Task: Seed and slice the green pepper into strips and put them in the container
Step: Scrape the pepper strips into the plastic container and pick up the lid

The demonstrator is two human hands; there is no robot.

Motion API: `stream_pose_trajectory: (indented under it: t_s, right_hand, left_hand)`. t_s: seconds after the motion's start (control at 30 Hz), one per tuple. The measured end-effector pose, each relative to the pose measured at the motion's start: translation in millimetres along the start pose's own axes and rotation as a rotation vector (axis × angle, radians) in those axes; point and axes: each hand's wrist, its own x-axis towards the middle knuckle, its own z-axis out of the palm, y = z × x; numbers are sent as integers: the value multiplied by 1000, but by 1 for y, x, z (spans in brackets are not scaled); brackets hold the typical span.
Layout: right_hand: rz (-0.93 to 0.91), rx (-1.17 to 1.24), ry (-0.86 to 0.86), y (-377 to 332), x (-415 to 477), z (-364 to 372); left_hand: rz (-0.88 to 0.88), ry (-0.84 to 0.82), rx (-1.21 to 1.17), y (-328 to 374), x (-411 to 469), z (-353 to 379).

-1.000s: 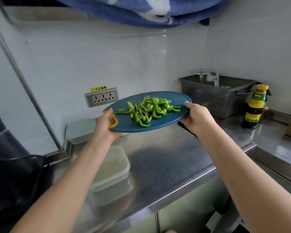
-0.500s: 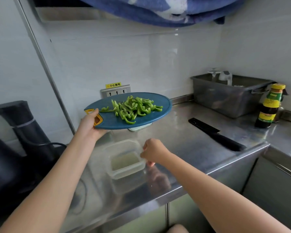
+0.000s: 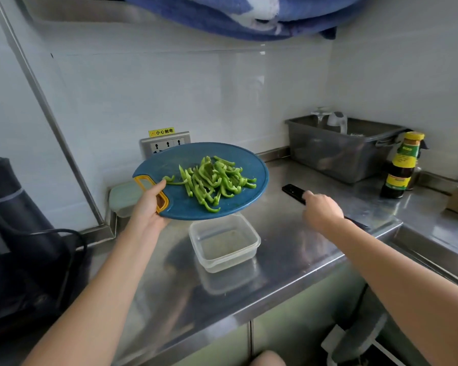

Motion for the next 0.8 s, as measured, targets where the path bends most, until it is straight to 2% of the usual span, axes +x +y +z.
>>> stream_pose_trajectory:
  t_s: [0.1, 0.23, 0.43, 0.63, 0.73, 0.8]
  right_hand:
    - [108, -134, -57, 42, 9, 5]
    - [85, -174, -68, 60, 15, 13]
    - [130, -39, 40, 45, 16, 2]
    - [-139, 254, 164, -6, -10, -31]
    - [-279, 251, 147, -34, -22, -36]
    - [-304, 209, 127, -47, -25, -34]
  left_hand:
    - [-13, -6, 20, -2, 2, 0]
    - [-11, -11, 37, -5, 3, -3]
    - [19, -11, 19, -8, 6, -10]
    - [30, -4, 72, -7, 17, -27]
    - [0, 27, 105, -5, 19, -33]
    - [-6, 20, 109, -5, 20, -35]
